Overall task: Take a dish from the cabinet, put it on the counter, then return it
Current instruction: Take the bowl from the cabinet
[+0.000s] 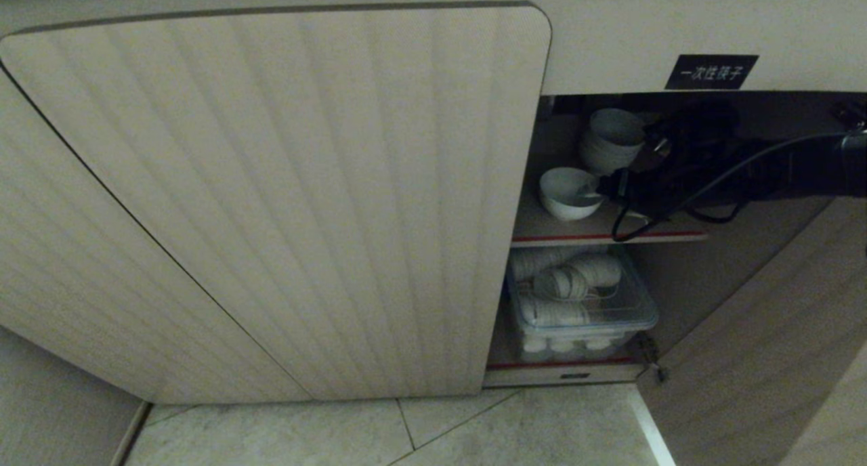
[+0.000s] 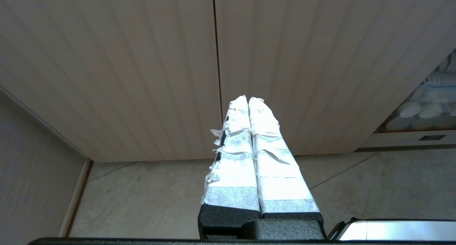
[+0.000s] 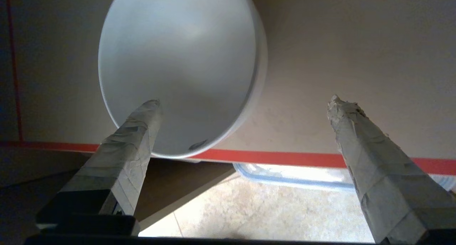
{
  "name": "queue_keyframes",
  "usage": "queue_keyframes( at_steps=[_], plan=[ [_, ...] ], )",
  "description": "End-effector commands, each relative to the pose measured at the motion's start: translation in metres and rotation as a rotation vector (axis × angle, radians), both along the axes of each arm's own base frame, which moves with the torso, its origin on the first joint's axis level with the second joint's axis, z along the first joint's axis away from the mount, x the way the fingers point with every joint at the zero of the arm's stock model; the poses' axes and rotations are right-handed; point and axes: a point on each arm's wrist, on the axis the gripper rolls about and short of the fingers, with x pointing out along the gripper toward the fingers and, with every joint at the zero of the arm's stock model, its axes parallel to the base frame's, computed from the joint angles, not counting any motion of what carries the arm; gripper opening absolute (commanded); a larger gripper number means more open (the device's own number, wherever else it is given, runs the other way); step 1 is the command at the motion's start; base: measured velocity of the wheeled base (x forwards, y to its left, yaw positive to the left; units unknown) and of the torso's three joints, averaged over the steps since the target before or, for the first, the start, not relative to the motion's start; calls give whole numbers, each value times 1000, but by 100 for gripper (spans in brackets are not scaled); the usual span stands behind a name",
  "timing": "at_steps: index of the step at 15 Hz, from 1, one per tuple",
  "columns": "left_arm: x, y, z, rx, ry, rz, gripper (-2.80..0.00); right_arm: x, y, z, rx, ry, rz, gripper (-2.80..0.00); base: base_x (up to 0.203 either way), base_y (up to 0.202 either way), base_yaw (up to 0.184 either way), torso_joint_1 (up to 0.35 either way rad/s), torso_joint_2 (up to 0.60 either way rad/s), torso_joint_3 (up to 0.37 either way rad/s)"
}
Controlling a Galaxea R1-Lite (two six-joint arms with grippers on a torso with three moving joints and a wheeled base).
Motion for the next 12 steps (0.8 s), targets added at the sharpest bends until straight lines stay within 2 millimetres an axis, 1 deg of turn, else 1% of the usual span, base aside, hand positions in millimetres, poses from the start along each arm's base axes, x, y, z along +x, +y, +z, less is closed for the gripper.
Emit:
queue_keyframes(
  at_steps=[1,4,8,12],
  plan=[
    [0,0,0,-1,-1,0,-280,3,0,-1,0,8,2,0,0,0,0,0,0,0],
    [0,0,0,-1,-1,0,-280,4,1,1,-3,4,0,0,0,0,0,0,0,0],
    [0,0,0,-1,-1,0,-280,5,4,-3,-74,-14,50,0,0,0,0,0,0,0],
    [0,0,0,-1,-1,0,-280,9,5,0,-82,-22,56,0,0,0,0,0,0,0]
  ],
)
